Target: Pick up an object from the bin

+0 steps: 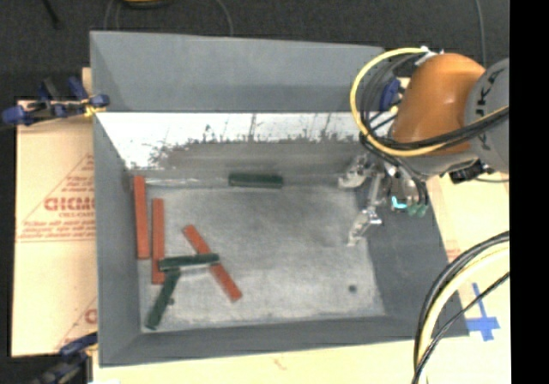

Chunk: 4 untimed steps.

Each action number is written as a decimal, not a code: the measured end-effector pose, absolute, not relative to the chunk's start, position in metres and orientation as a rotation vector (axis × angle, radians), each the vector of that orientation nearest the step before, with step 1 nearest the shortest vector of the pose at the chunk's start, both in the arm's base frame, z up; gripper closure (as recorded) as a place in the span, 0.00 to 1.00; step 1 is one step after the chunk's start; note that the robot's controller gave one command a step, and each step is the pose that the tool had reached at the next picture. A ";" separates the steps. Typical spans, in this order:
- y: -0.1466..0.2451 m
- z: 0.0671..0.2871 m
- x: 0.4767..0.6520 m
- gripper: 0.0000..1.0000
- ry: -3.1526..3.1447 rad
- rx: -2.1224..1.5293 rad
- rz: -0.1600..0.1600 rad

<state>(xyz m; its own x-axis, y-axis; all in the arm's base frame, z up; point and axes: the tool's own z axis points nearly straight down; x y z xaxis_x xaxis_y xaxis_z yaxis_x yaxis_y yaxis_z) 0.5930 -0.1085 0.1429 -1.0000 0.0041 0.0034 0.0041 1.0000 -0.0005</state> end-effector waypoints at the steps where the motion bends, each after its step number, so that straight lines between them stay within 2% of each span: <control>1: -0.108 0.148 0.595 0.00 -3.146 -0.002 0.003; 2: -0.067 0.099 0.638 0.00 -3.148 -0.174 0.000; 3: 0.005 0.134 0.656 0.00 -3.150 -0.122 -0.004; 4: 0.009 0.110 0.655 0.00 -3.125 -0.375 -0.002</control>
Offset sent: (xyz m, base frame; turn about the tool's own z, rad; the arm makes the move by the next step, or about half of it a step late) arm 0.0612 0.0641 -0.0729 0.1532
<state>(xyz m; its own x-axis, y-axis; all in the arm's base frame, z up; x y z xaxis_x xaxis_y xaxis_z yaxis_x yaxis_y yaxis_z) 0.6550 0.0093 0.1102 -0.9716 0.2366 -0.0052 0.2366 0.9716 0.0019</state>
